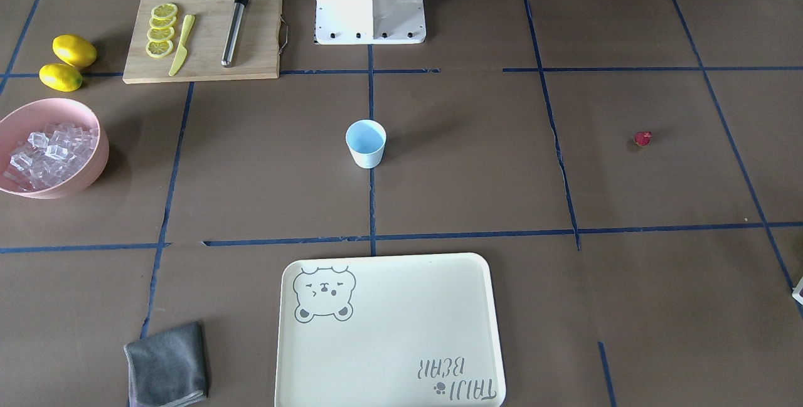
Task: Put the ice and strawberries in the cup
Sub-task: 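Move the right gripper over the pink bowl of ice cubes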
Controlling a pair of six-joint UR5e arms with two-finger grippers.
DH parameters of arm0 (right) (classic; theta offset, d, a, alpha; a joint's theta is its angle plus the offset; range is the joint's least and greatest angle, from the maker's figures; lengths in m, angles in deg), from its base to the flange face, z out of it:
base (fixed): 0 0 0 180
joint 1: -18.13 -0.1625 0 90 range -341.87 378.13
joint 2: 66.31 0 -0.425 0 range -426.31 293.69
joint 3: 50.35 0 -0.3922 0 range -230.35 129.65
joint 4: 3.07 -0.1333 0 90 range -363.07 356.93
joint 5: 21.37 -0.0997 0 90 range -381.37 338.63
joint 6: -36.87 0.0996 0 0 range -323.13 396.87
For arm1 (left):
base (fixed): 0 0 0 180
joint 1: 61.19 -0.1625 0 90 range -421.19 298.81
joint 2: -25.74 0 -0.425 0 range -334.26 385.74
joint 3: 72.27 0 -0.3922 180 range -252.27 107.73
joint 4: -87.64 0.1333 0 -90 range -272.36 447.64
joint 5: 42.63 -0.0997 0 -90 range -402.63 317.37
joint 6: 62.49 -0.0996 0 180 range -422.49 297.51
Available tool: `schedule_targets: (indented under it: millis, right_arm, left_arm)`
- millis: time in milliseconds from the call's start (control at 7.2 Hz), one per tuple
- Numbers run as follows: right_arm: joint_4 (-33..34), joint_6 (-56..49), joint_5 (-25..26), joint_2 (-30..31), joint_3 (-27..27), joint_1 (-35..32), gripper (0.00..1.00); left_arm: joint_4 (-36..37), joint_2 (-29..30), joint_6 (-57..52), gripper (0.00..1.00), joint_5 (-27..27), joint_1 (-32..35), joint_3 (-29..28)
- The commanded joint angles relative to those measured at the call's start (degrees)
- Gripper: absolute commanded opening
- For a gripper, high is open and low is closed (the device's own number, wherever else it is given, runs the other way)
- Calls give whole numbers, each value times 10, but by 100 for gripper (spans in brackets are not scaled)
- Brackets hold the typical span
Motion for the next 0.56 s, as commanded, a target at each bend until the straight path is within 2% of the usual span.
schedule_targets:
  millis: [0,417]
  right_arm:
    - [0,0,2,0,-1,0,100]
    - [0,2,-3,0,-20,-1,100]
  left_arm:
    - [1,1,1,100,0,0,0]
    - [0,8,1,100,2,-1,18]
